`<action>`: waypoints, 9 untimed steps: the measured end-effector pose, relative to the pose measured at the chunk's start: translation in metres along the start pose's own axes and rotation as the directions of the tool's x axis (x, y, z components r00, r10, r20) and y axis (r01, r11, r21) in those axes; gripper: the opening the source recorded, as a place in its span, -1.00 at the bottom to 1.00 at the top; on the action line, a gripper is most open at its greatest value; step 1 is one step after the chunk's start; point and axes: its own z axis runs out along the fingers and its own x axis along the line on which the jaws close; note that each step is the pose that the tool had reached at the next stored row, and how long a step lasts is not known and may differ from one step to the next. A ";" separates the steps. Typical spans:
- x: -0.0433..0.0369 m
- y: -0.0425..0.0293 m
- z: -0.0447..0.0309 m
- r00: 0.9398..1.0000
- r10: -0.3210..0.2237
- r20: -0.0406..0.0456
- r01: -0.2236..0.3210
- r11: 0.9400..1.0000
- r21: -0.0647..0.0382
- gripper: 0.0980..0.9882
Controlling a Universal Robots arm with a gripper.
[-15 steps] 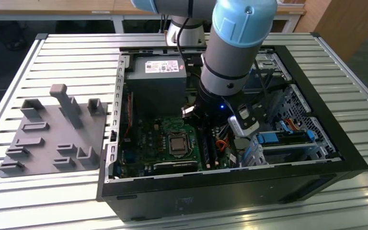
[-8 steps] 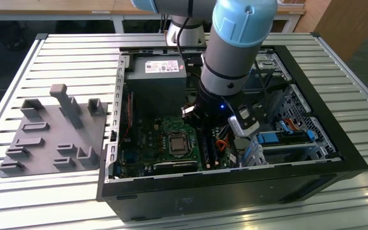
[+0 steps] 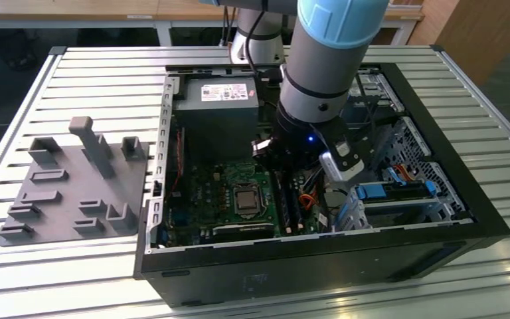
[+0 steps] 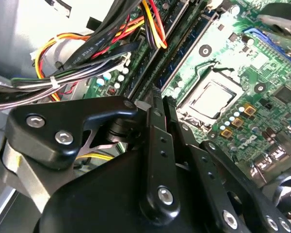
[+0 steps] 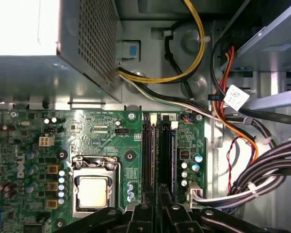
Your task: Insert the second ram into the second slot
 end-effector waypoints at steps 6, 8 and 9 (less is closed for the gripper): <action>0.0000 0.0001 -0.0008 1.000 0.000 0.000 0.000 1.000 0.000 -0.98; 0.0000 0.0001 -0.0005 1.000 0.000 0.000 0.000 1.000 0.000 -0.98; 0.0000 0.0000 0.0004 1.000 0.000 0.000 0.000 1.000 0.000 -0.98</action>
